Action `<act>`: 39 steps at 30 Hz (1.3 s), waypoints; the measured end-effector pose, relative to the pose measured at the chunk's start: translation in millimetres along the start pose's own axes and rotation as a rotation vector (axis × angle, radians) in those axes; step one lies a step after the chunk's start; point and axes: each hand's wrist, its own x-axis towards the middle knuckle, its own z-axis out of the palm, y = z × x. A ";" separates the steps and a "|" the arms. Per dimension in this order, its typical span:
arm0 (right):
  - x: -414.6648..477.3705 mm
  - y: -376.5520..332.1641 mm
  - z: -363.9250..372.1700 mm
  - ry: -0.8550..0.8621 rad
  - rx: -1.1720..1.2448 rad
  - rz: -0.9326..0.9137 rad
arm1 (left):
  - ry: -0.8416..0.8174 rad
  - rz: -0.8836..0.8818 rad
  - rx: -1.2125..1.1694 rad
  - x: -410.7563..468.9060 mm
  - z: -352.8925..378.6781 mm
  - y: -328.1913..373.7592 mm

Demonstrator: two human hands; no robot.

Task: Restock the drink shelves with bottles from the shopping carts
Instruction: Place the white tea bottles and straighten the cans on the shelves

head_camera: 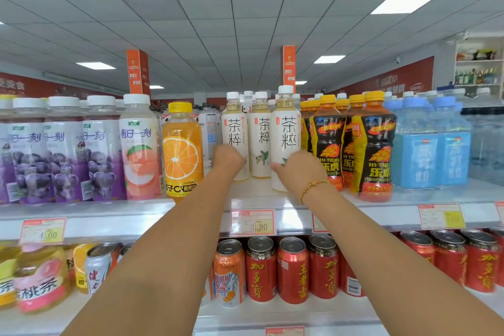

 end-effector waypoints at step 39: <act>-195.1 151.7 4.8 -0.147 -0.121 -0.052 | -0.403 0.515 -0.500 -281.8 110.7 -57.7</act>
